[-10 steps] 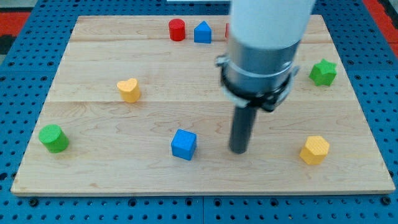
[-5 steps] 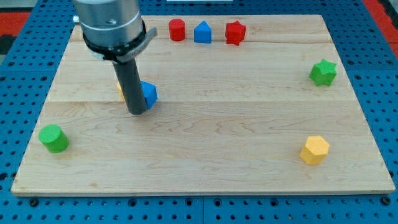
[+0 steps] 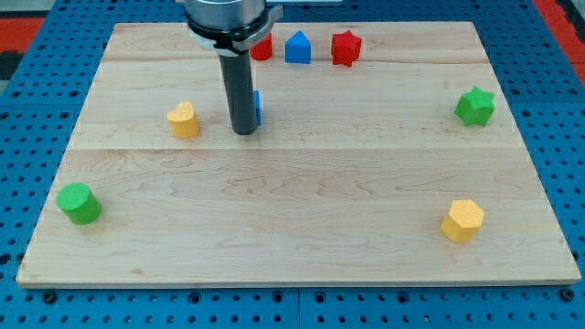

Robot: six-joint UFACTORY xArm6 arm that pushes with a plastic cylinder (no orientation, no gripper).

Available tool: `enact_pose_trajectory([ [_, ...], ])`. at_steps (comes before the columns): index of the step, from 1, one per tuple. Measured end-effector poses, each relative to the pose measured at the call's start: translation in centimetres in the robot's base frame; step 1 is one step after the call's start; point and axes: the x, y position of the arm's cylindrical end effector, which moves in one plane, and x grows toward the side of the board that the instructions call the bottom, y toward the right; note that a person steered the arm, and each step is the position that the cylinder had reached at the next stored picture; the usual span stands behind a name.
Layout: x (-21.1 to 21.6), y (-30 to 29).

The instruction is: Place the blue cube at the left of the red circle

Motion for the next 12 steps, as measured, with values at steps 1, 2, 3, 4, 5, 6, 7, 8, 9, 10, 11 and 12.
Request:
enact_pose_trajectory([
  [1, -1.8, -0.7],
  [2, -4.2, -1.0],
  [3, -6.1, -1.0],
  [4, -6.1, 1.6],
  [5, -7.2, 1.4],
  [6, -9.1, -0.6],
  [7, -10.7, -2.3],
  [8, -10.6, -2.9],
  [9, -10.1, -4.8],
  [10, -10.5, -7.1],
  [11, -12.8, -6.9],
  [12, -15.0, -6.8],
])
